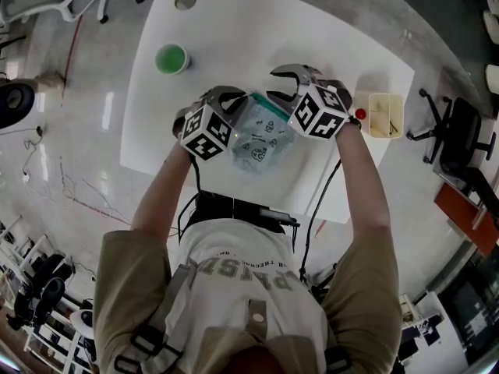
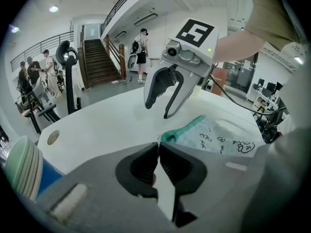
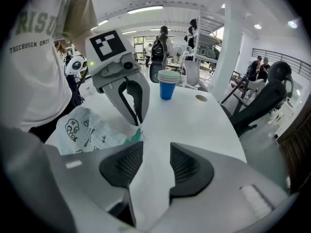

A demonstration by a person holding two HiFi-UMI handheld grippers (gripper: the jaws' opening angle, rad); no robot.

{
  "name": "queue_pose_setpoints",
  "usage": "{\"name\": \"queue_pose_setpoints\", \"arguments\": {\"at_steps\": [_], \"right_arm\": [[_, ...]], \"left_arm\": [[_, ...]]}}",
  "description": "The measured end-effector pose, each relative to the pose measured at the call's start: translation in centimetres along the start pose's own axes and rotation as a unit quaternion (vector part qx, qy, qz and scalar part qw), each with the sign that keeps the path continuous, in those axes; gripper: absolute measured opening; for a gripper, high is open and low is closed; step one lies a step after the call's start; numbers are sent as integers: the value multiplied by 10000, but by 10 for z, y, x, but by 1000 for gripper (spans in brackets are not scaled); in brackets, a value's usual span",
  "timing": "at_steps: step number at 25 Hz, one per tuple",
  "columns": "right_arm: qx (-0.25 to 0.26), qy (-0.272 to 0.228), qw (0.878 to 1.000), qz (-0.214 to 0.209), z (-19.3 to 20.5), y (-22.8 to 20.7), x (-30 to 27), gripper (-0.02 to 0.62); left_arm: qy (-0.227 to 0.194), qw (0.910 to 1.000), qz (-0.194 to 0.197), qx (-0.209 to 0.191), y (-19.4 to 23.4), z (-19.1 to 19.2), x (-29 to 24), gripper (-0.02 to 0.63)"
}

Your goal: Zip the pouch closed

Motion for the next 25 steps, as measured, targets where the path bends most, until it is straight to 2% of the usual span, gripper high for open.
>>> {"name": "queue_pose_setpoints", "arguments": {"at_steps": [3, 6, 11, 18, 25], "right_arm": [[316, 165, 9993, -83, -2, -6, -6, 170], [576, 301, 9972, -358, -6, -7, -12, 170], [1260, 644, 9878, -646, -9, -4, -25, 169], [2573, 1075, 9560, -912, -14, 7, -44, 164], [3058, 1035, 9396, -1135, -24, 9, -46, 126]], "left_arm": [[-40, 9999, 111, -34, -1, -1, -1, 26], [-61, 9998, 159, -94, 0, -3, -2, 26], [-85, 9996, 226, -142, 1, -4, -1, 25], [-116, 9994, 305, -104, 2, -3, -3, 25], [-174, 9991, 357, -122, 5, -5, -3, 25]]}}
Point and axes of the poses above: the fingertips, and each gripper's own axes: x backward along the fingers, y to its left, z out of its underside, the point moved 10 cm from there along x, backward along the fingers, and after that the axes turned 2 degrees about y, right-handed, at the moved point
